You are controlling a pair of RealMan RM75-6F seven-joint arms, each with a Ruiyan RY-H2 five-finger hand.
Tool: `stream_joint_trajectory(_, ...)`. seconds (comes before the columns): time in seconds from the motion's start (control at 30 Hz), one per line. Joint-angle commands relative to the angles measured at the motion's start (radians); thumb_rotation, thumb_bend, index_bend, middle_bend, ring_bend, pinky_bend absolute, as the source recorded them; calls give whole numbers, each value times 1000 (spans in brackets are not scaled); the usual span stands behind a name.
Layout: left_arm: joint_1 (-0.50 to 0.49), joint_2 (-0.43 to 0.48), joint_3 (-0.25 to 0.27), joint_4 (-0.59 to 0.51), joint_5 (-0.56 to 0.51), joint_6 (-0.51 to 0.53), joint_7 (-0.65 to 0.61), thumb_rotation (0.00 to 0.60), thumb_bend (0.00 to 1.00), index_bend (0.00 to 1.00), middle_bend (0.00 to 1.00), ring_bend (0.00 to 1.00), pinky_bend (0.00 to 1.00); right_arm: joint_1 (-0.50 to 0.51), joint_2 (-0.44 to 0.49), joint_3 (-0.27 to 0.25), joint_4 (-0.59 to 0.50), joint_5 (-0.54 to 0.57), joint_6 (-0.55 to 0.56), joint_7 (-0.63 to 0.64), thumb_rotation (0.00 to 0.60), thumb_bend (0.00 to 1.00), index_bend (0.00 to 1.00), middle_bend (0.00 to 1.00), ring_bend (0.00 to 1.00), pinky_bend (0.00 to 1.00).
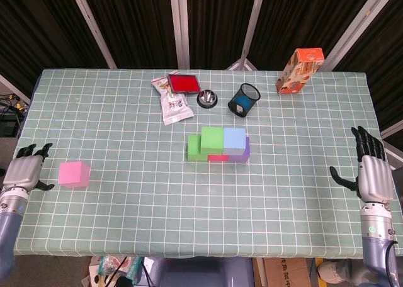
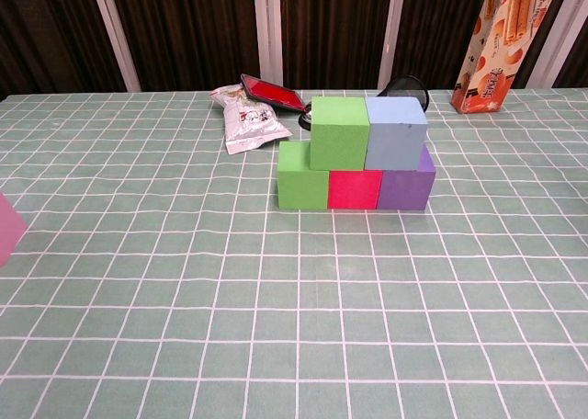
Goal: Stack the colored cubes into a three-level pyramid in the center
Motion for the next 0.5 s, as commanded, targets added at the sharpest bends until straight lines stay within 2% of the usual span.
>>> stream_joint_trajectory(0.03, -13, -15, -6, 8, 4, -17, 11, 600, 115, 13, 230, 36, 63, 0, 0, 0, -1, -2, 1, 1, 600, 305, 0, 0, 0, 0)
stream_joint_trajectory(0.5, -39, -65, -5, 21, -17, -54, 56, 600, 143, 39, 286, 36, 63, -4, 8, 4, -9, -7, 5, 12, 600, 305, 0, 0, 0, 0)
